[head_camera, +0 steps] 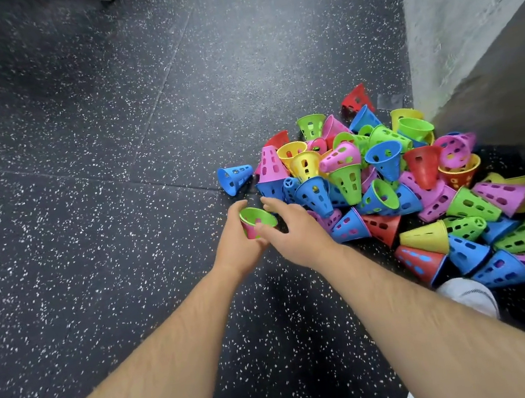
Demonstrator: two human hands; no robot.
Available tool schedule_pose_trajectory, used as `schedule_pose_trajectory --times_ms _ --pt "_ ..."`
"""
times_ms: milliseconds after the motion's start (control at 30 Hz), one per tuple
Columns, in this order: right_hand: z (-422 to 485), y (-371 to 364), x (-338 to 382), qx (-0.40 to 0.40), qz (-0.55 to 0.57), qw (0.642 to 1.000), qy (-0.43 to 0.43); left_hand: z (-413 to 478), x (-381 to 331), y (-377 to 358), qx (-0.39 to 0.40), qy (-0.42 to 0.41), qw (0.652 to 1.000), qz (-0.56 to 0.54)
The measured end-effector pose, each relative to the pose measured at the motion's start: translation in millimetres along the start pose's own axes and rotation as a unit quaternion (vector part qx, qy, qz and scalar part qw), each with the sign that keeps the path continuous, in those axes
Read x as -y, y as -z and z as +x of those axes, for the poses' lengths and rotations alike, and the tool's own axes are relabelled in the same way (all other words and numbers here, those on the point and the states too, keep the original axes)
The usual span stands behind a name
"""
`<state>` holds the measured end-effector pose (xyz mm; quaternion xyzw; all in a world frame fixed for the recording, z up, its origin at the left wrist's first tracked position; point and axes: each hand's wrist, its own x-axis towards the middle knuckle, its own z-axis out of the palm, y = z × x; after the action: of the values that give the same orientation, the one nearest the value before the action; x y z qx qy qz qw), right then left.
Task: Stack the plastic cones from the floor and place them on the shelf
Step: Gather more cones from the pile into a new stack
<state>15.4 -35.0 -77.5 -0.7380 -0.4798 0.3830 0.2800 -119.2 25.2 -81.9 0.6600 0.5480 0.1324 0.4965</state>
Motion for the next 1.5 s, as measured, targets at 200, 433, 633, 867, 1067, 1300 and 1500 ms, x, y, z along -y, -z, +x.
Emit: schedule_pose_trajectory --times_ms 200,433,633,867,1067,1300,1500 --pt "23.8 13.2 -14.9 -0.234 -0.166 0.958 -0.008 14.4 1.8 -13.2 0.005 0.006 1.000 0.007" --pt "43.1 25.8 -33.1 -0.149 -0.292 0.936 -0.126 25.8 1.0 -23.8 0.023 0.009 1.000 -0.005" --pt "41.8 15.9 -38.1 -0.220 -0.218 0.947 -0.088 26.1 -1.4 -24.0 0.024 0.033 0.999 -0.014" --pt "29.2 13.5 -18.6 -0.355 0.022 0.935 0.016 25.0 -1.1 -20.8 0.033 0.041 0.997 -0.057" --pt "22.8 8.2 -6.3 -0.297 0.047 0.953 0.028 21.1 -3.6 -19.8 0.041 0.015 0.996 -0.077" --pt "9.4 -7.9 -1.8 -0.145 0.045 0.988 -0.018 17.8 -1.1 -16.9 0.036 -0.006 0.995 -0.097" --pt "14.5 -15.0 2.4 -0.101 0.060 0.993 -0.013 20.2 -2.1 -10.7 0.016 -0.009 0.996 -0.090"
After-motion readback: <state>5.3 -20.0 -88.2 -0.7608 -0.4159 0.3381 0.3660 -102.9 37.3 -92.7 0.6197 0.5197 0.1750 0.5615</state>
